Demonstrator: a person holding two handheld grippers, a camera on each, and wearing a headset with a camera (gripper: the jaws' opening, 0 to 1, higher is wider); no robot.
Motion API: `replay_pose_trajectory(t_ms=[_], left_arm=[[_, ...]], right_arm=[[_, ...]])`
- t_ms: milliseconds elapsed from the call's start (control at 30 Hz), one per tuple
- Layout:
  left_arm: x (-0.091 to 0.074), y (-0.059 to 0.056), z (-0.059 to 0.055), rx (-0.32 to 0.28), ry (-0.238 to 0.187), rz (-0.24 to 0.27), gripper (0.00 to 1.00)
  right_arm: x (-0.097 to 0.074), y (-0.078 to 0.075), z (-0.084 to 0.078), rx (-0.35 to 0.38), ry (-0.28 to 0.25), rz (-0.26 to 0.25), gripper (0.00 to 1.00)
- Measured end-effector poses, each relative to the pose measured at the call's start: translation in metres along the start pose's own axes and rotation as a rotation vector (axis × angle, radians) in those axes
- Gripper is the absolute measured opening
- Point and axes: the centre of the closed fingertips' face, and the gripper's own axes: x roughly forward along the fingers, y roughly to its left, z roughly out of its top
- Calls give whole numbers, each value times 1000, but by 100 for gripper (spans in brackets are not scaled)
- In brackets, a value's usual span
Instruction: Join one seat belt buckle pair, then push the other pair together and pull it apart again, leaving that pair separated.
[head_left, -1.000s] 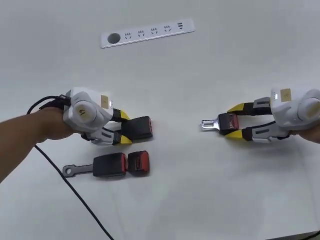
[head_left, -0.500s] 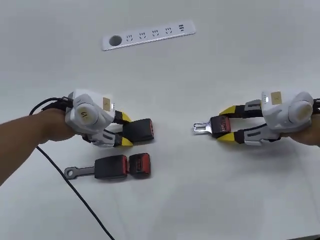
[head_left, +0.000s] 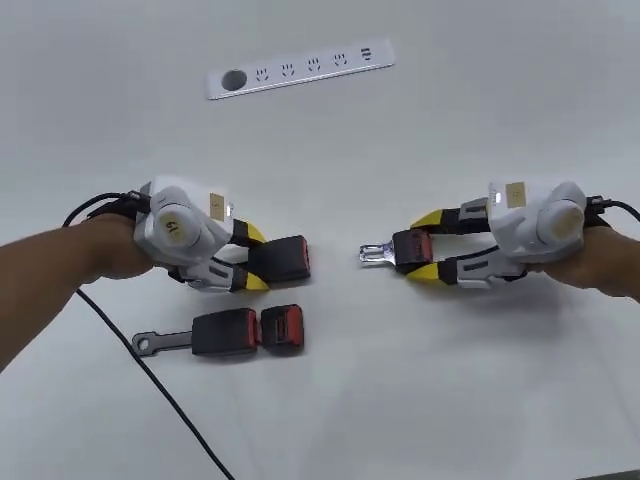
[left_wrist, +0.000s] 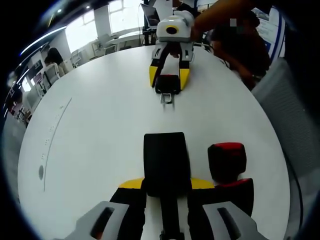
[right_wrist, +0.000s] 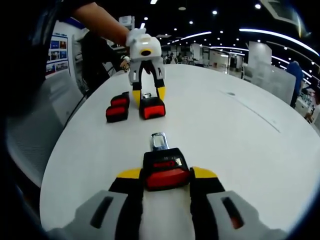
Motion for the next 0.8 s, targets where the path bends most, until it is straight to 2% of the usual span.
replay_pose_trajectory(t_ms=[500,800], left_arm=[[0,0,0,8,1,-6,33],[0,0,0,13,7,-9,33]], right_arm=[[31,3,24,-11,-25,16,37],[44,9,32,-25,-4,37,37]])
